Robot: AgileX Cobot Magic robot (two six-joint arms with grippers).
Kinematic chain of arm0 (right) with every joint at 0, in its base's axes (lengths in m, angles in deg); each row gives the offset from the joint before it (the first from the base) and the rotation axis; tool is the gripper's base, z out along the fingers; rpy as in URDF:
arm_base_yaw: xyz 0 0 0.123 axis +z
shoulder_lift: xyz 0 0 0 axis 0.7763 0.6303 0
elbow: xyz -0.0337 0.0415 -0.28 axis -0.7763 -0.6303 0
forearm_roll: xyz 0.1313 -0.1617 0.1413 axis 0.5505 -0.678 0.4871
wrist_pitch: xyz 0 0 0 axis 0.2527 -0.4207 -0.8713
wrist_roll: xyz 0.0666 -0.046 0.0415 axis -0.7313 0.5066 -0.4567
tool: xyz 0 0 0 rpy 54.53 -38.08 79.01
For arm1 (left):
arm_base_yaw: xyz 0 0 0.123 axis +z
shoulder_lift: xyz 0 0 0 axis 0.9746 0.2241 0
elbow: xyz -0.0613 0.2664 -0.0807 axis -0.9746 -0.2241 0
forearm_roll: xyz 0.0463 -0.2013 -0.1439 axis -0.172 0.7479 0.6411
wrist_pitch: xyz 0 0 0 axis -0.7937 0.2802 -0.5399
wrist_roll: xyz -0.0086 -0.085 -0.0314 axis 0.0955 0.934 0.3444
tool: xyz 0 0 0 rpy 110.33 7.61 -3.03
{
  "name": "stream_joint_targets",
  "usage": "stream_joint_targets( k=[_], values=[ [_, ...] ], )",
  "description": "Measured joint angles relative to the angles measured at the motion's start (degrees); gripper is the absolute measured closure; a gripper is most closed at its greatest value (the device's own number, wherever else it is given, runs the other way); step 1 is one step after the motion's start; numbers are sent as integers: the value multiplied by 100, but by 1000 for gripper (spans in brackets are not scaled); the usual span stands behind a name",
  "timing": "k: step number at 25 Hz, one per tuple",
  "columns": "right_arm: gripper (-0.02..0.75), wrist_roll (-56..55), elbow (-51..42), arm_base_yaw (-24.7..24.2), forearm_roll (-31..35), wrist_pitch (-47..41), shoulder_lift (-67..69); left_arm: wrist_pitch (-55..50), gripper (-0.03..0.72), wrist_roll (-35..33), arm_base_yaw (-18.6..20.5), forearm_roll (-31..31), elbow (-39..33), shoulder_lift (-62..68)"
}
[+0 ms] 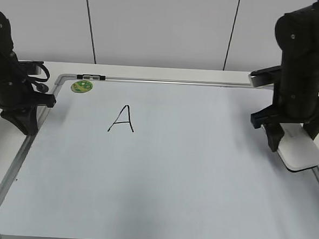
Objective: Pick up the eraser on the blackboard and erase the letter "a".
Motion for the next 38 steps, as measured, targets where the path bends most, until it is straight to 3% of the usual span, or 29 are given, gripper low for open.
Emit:
stream_joint_targets(
  k=[8,23,29,38],
  values=[
    [186,467,0,-658,675,95,-38,0,660,0,0,22,0,0],
    [183,614,205,-846,702,515,310,0,660,-10,0,26,0,0],
    [183,616,219,-1145,998,515,393,0,660,-10,0,26,0,0],
    [183,626,232,-1192,1230,519,538,0,660,-20,0,26,0,0]
  ],
)
